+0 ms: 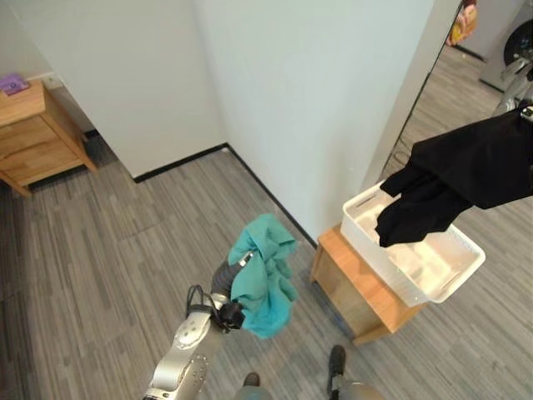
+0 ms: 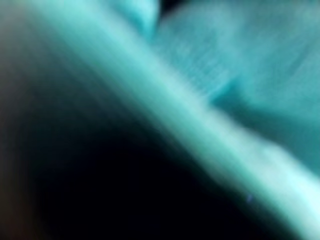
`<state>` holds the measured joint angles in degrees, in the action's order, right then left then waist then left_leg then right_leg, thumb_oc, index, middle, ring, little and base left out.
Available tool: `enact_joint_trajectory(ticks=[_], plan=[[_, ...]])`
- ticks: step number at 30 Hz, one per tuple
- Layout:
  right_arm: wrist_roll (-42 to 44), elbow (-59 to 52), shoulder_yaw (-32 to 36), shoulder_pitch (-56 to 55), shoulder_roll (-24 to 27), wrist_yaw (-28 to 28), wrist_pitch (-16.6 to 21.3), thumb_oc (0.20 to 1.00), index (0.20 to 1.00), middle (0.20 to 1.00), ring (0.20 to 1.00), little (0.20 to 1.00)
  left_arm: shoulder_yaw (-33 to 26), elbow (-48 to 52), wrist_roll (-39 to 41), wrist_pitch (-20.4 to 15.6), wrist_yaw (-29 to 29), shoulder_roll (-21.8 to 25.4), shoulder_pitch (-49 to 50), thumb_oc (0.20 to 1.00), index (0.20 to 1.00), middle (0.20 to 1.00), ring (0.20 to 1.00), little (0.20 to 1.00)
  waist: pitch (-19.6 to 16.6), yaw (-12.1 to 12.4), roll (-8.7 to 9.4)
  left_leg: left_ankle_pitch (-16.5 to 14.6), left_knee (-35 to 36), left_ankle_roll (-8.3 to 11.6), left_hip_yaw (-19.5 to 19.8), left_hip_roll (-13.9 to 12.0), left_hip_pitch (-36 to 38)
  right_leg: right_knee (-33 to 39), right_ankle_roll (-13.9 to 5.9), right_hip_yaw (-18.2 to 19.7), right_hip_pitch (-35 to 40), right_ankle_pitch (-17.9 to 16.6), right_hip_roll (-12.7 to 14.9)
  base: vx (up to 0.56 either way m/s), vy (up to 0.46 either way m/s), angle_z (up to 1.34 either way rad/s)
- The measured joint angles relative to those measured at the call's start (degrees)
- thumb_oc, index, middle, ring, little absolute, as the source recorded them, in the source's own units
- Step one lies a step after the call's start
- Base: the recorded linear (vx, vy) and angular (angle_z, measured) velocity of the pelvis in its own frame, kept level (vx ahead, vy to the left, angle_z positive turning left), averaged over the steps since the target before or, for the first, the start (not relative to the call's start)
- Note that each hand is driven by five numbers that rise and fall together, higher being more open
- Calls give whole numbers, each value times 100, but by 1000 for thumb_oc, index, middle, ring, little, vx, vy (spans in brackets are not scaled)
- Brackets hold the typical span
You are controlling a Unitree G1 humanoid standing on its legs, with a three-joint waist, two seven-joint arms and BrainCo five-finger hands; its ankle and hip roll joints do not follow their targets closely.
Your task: Pick up bed clothes into laundry basket.
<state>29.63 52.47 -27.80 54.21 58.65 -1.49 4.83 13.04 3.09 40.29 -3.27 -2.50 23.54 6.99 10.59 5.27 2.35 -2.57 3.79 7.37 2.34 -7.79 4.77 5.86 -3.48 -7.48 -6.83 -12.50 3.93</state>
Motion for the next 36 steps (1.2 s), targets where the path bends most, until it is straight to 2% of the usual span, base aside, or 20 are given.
enact_joint_trajectory(ticks=[8,9,10,14,18,22,23,25,27,29,32,34,36], plan=[[-215,306,65,-199,-746,25,-136,200,200,200,200,200,9,13,1,-52,112,-5,-23,200,200,200,200,200,281,108,-141,63,-13,30,36,-20,-471,1,3,-41,-411,-30,-15,-51,-26,2],[-218,318,73,-291,-825,-5,-161,514,514,514,514,514,8,14,1,-51,116,-14,-56,200,200,200,200,200,353,113,-144,75,-18,42,67,-26,-459,-3,11,-62,-416,-36,-18,1,-13,9],[-225,441,21,-310,-919,-55,-206,1000,1000,1000,1000,1000,9,14,1,-51,120,-16,-74,200,200,200,200,200,413,117,-164,87,-15,62,123,-31,-478,-4,34,-91,-416,-53,-22,1,-21,15],[-274,481,20,-401,-1097,-170,-337,1000,1000,1000,1000,1000,0,36,1,-51,153,-15,-119,200,200,200,200,200,479,133,-201,88,-4,64,155,-54,-522,-2,42,-130,-435,-59,-34,17,-16,6],[-277,291,19,-404,-1016,-275,-359,1000,1000,1000,1000,1000,-50,57,0,-51,206,-15,-115,200,200,200,200,200,486,123,-190,88,3,64,146,-44,-533,-3,43,-108,-462,-60,-30,33,-6,-2],[-301,-889,18,-540,-410,-303,-403,1000,1000,1000,1000,1000,-382,74,0,-51,218,-9,-116,200,200,200,200,200,558,73,-188,85,21,61,112,-41,-390,-4,41,-32,-364,-59,-48,35,7,-9],[-408,-1473,44,-660,-31,-329,-361,1000,1000,1000,1000,1000,-549,97,0,-58,222,-3,-67,200,200,200,200,200,561,45,-191,85,48,61,92,-43,-346,-4,41,-7,-345,-59,-50,60,9,-3],[-526,-1946,110,-742,406,-352,-310,1000,1000,1000,1000,1000,-717,98,-1,-56,226,73,-82,200,200,200,200,200,580,-49,-191,85,67,60,89,-42,-237,-3,32,-1,-251,-51,-50,78,16,-3],[-714,-2540,547,-1037,868,-348,-245,1000,1000,1000,1000,1000,-855,132,-5,-75,221,259,-176,200,200,200,200,200,587,-107,-213,84,106,58,51,-46,-85,1,-16,27,-132,-14,-50,53,9,-6],[-742,-3148,1190,-1473,1126,-281,-142,1000,1000,1000,1000,1000,-1059,202,-12,-119,226,456,-299,200,200,200,200,200,588,-225,-221,70,123,35,4,-36,41,10,-38,54,-27,17,-41,42,4,-7],[-898,-4094,2070,-2226,1190,-278,-23,1000,1000,1000,1000,1000,-1326,373,-15,-163,233,615,-472,200,200,200,200,200,562,-383,-253,17,122,-29,-19,-10,118,11,-35,115,38,24,-25,45,6,-11],[-843,-4622,2613,-2877,1117,-285,125,1000,1000,1000,1000,1000,-1341,482,-14,-187,234,676,-782,200,200,200,200,200,512,-553,-314,4,119,-41,-56,18,179,12,-22,184,57,29,-6,45,4,-8],[-569,-5181,3240,-3487,563,-298,241,1000,1000,1000,1000,1000,-1338,510,-15,-192,241,969,-1106,200,200,200,200,200,464,-640,-337,3,110,-43,-63,7,191,7,-20,199,66,26,-9,33,0,-4]])
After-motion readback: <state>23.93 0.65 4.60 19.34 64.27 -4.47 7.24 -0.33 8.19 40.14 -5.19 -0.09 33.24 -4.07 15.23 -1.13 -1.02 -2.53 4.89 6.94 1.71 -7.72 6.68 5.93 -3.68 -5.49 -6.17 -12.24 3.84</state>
